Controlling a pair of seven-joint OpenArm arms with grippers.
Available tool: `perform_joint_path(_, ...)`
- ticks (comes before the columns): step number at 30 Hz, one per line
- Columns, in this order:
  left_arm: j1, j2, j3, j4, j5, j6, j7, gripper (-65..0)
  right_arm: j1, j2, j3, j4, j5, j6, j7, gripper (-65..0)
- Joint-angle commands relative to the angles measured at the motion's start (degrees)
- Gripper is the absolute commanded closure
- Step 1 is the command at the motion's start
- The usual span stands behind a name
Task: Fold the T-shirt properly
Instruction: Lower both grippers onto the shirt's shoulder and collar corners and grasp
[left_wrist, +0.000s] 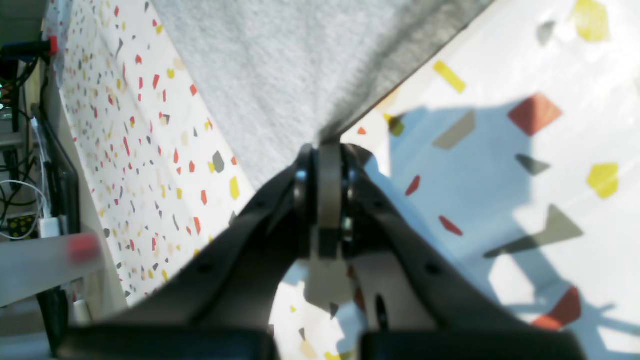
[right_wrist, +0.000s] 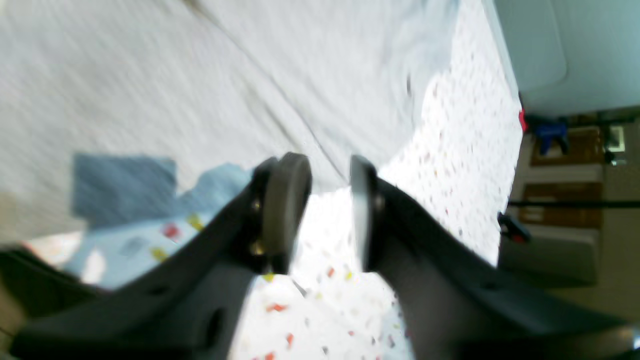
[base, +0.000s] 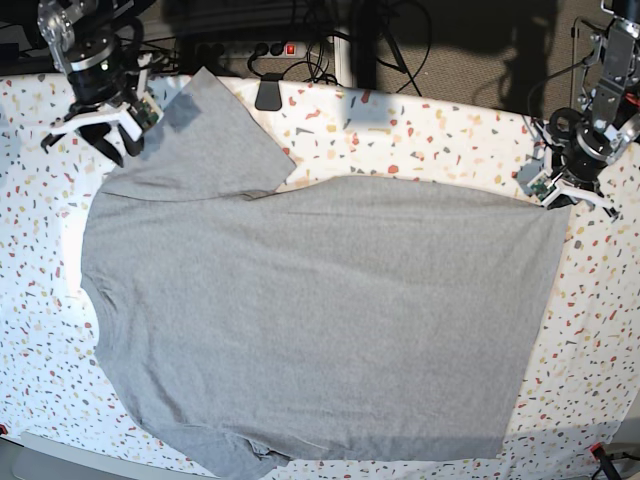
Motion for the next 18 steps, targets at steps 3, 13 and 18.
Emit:
perform_joint_path(3, 0.7, -0.7, 0.1, -0.2, 0.4, -2.6, 2.9, 0.0, 0.0, 3.3, 0.4, -2.4, -0.8, -0.8, 3.5, -28.3)
perform_joint_path(13, 0.7, -0.7, 0.1, -0.2, 0.4, -2.6, 3.0, 0.0, -0.2, 13.4, 0.3, -7.1, -4.2, 3.0, 8.6, -30.0)
perform_joint_path(18, 0.7, -0.7, 0.1, -0.2, 0.5, -2.6, 3.0, 0.0, 0.3, 15.2, 0.3, -7.5, -10.6, 10.8, 12.4, -30.0)
